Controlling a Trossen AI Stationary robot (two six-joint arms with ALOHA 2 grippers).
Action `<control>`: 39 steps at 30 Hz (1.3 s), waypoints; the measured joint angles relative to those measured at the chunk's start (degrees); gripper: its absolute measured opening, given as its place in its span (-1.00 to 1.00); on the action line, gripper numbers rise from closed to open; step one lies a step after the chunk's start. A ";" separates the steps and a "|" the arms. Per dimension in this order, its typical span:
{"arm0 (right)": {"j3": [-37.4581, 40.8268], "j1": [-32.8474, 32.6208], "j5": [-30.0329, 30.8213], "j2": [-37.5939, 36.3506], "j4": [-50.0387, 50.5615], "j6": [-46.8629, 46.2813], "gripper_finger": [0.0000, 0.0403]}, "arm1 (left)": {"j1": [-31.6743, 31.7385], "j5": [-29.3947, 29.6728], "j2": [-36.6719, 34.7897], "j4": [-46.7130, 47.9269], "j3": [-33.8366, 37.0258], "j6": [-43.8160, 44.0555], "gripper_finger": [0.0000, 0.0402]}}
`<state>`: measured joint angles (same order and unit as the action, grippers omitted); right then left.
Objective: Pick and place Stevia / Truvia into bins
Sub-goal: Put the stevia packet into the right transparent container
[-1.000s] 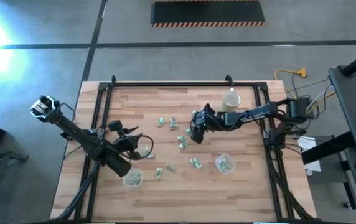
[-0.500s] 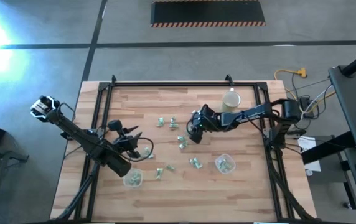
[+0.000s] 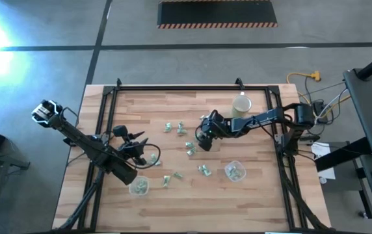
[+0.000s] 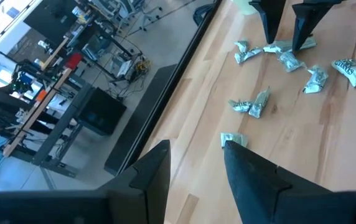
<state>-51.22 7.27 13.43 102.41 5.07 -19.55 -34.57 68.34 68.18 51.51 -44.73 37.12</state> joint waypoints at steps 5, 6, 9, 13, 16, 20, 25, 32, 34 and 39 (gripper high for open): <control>0.02 0.00 -0.04 0.00 2.44 -0.55 0.17 | -0.02 -0.01 0.02 0.00 0.00 0.01 -0.33; 0.02 0.00 -0.04 0.00 2.88 -0.59 0.15 | -0.01 0.00 0.02 -0.01 0.00 0.01 -0.33; 0.02 0.00 0.02 0.00 3.74 -0.99 0.08 | 0.00 -0.02 0.02 0.00 0.00 0.01 -0.33; 0.02 0.00 0.04 0.00 3.74 -1.01 -0.02 | 0.00 -0.02 0.02 -0.01 0.00 0.02 -0.33; 0.02 0.00 0.05 0.00 3.74 -0.64 -0.13 | -0.02 -0.02 0.02 0.00 0.00 0.03 -0.33; 0.02 0.00 0.09 0.00 3.74 0.06 -0.33 | 0.00 -0.02 0.02 0.00 0.00 0.03 -0.33; 0.02 -0.02 0.09 0.00 3.74 0.68 -0.62 | -0.02 -0.02 0.02 0.00 0.00 0.03 -0.33; 0.02 0.00 0.22 -0.01 3.71 1.71 -0.91 | 0.00 -0.02 0.02 0.00 0.00 0.03 -0.33; 0.02 -0.01 0.21 -0.19 3.74 1.95 -0.94 | 0.00 -0.02 0.02 -0.01 0.00 0.03 -0.33; 0.02 -0.30 -0.20 -2.39 3.73 2.96 -0.96 | 0.00 -0.02 0.02 -0.01 0.00 0.03 -0.33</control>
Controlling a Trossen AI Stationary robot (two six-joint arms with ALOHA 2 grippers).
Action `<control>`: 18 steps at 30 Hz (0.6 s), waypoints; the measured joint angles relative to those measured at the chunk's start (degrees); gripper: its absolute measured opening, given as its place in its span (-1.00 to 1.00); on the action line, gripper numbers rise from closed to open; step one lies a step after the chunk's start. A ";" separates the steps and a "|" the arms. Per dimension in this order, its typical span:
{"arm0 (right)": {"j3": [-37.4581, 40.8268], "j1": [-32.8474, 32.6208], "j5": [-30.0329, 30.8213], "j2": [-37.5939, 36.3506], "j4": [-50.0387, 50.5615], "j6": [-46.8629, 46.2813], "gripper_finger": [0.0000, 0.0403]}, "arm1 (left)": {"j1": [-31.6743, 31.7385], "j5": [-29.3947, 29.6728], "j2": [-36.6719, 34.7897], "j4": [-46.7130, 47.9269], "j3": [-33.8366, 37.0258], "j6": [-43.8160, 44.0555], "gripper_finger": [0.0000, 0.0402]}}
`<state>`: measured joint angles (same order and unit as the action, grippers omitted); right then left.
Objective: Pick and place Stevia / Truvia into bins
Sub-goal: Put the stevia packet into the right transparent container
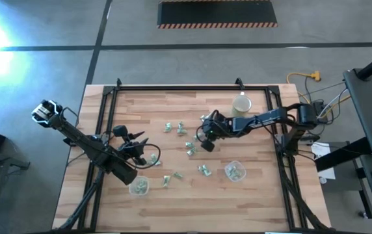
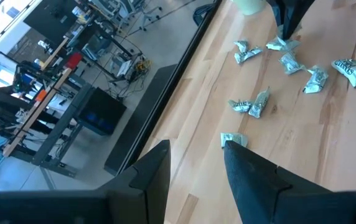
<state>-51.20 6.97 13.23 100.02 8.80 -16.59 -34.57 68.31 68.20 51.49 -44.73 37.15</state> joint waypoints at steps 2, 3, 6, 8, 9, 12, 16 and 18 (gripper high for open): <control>0.00 -0.22 -0.02 -1.08 0.06 0.37 -0.96 | 0.00 0.00 0.00 -0.01 0.00 0.00 -0.33; 0.00 -0.32 -0.02 -1.51 0.13 0.55 -0.96 | 0.00 0.00 0.00 -0.01 0.00 0.00 -0.33; 0.00 -0.60 -0.18 -2.77 0.75 0.96 -0.96 | 0.00 0.00 0.00 -0.01 0.00 0.00 -0.33; 0.00 -0.80 -0.20 -3.53 1.97 1.20 -0.96 | -0.01 -0.01 0.00 -0.03 0.00 0.02 -0.33; 0.00 -0.97 -0.21 -3.97 2.30 1.21 -0.96 | 0.00 0.00 0.00 -0.04 0.00 0.02 -0.33; 0.00 -1.77 -0.26 -5.45 4.00 1.96 -0.96 | -0.01 0.00 0.00 -0.15 0.00 0.02 -0.33; 0.00 -3.57 -1.71 -8.31 7.96 3.79 -0.96 | 0.00 -0.04 0.02 -0.38 0.00 0.01 -0.33; 0.00 -4.72 -2.91 -10.21 9.95 4.30 -0.96 | 0.00 -0.02 0.02 -0.49 0.00 0.00 -0.33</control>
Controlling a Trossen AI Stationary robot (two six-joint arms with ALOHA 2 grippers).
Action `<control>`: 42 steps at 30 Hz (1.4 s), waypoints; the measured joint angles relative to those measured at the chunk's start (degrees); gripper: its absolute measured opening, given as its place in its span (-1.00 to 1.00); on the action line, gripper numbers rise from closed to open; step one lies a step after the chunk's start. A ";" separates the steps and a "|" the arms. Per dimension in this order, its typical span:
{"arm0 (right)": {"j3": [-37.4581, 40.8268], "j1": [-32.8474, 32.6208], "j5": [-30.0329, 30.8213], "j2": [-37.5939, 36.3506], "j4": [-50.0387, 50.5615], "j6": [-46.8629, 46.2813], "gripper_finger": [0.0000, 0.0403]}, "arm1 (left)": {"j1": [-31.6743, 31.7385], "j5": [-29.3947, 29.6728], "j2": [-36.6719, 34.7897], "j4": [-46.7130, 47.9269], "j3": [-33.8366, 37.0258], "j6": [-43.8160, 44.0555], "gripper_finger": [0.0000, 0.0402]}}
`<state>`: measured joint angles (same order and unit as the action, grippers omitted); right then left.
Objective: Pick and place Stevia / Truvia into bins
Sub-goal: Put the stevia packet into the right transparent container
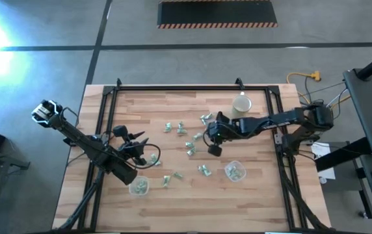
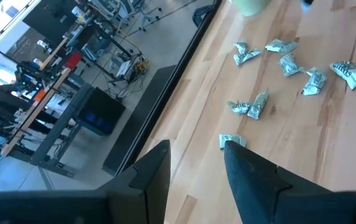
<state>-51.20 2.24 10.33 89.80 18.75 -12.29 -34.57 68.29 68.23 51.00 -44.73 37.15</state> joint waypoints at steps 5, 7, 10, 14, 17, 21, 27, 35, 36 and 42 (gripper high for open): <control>0.00 -4.14 -0.54 -5.52 6.36 0.29 -0.96 | 0.00 0.00 0.00 -0.07 0.00 0.00 -0.33; 0.00 -6.23 -0.53 -7.98 9.16 -0.12 -0.96 | 0.00 0.02 0.00 -0.36 0.00 -0.02 -0.33; 0.00 -9.74 -0.62 -11.68 12.75 -1.42 -0.96 | -0.02 0.03 0.00 -0.96 -0.02 -0.27 -0.33; 0.00 -14.92 -2.03 -16.12 15.28 -4.37 -0.96 | 0.00 0.15 0.00 -1.07 -0.13 -0.48 -0.33; 0.00 -18.98 -2.08 -18.38 16.17 -7.30 -0.96 | 0.00 1.03 0.02 -1.13 -0.13 -0.48 -0.33; 0.00 -24.03 -2.05 -19.71 17.59 -10.94 -0.96 | 0.00 1.11 0.02 -1.45 -0.13 -0.50 -0.33; 0.90 -29.04 -1.97 -18.86 17.57 -15.04 -0.96 | 0.00 1.33 0.02 -2.23 -0.15 -0.64 -0.33; 4.29 -29.88 -1.32 -17.03 18.31 -21.46 -0.96 | 0.07 1.57 0.02 -2.58 -0.15 -0.63 -0.33; 4.59 -29.88 -1.31 -16.89 17.99 -22.02 -0.96 | 0.07 1.57 0.02 -2.58 -0.15 -0.63 -0.33; 6.20 -29.88 -1.38 -16.86 17.93 -24.62 -0.96 | 0.07 1.68 0.00 -2.58 -0.17 -0.63 -0.33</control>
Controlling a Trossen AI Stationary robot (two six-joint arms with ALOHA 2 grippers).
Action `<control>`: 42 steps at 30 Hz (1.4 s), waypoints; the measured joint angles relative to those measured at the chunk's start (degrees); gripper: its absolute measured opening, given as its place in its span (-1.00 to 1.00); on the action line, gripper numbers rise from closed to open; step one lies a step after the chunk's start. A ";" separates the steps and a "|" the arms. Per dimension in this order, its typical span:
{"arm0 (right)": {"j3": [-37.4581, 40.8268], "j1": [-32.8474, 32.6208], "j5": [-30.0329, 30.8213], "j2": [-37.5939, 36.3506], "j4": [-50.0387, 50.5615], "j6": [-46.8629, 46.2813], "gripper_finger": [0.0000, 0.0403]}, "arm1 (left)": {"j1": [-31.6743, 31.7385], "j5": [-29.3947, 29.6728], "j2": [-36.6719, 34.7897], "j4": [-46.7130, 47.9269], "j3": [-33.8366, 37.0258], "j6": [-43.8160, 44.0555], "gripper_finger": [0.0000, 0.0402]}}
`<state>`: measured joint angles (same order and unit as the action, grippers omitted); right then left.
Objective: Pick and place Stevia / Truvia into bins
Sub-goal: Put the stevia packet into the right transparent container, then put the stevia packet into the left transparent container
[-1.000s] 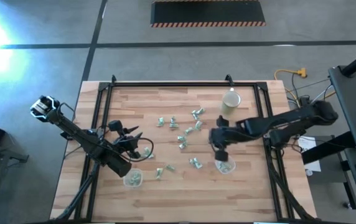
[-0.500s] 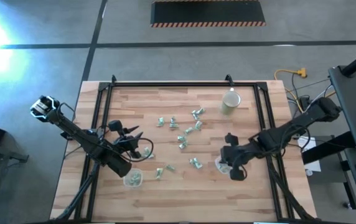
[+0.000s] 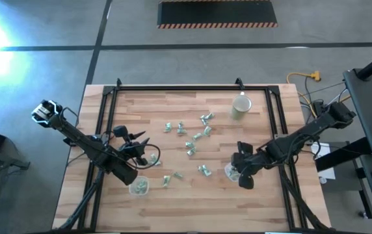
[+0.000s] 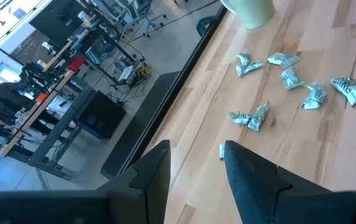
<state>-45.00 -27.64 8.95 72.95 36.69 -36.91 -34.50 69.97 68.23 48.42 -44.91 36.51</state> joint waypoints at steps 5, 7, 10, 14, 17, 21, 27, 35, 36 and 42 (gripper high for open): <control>0.51 0.00 0.00 0.35 -0.88 -0.53 -0.96 | 0.00 0.00 0.00 0.02 -0.02 0.02 -0.33; 0.56 -0.24 0.02 0.68 -1.08 -0.48 -0.93 | 0.00 0.06 0.00 0.02 -0.01 0.02 -0.33; 0.58 -0.28 0.00 1.41 -1.05 -0.53 -0.84 | 0.00 0.07 0.00 0.02 -0.01 0.02 -0.33; 0.58 -0.26 -0.13 2.46 -0.90 -0.59 -0.68 | 0.00 0.09 -0.02 0.02 0.00 0.02 -0.33; 0.58 -0.26 -0.39 2.57 -0.91 -0.23 -0.57 | 0.00 0.09 -0.02 0.00 0.00 0.04 -0.33; 0.54 -0.26 -0.42 0.88 -0.90 0.74 -0.46 | 0.00 0.09 -0.02 -0.40 0.00 0.06 -0.33; -0.48 -0.26 1.47 -3.12 -0.52 4.27 -0.42 | 0.07 -2.62 -0.02 -1.81 -0.02 -0.43 -0.33; -1.50 -0.22 13.20 -7.53 -2.20 17.86 -0.49 | 5.01 -27.33 -0.02 -10.45 -0.47 -13.74 -0.33; -1.50 -0.22 14.08 -7.91 -2.97 19.81 -0.50 | 6.12 -30.92 -0.02 -10.84 -0.87 -15.27 -0.33; -1.50 -0.22 16.75 -8.98 -6.50 26.85 -0.55 | 12.93 -40.13 0.00 -10.63 -3.10 -23.88 -0.33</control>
<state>-46.50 -27.86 25.70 63.97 30.19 -10.05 -21.57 29.84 68.23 37.79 -48.00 12.64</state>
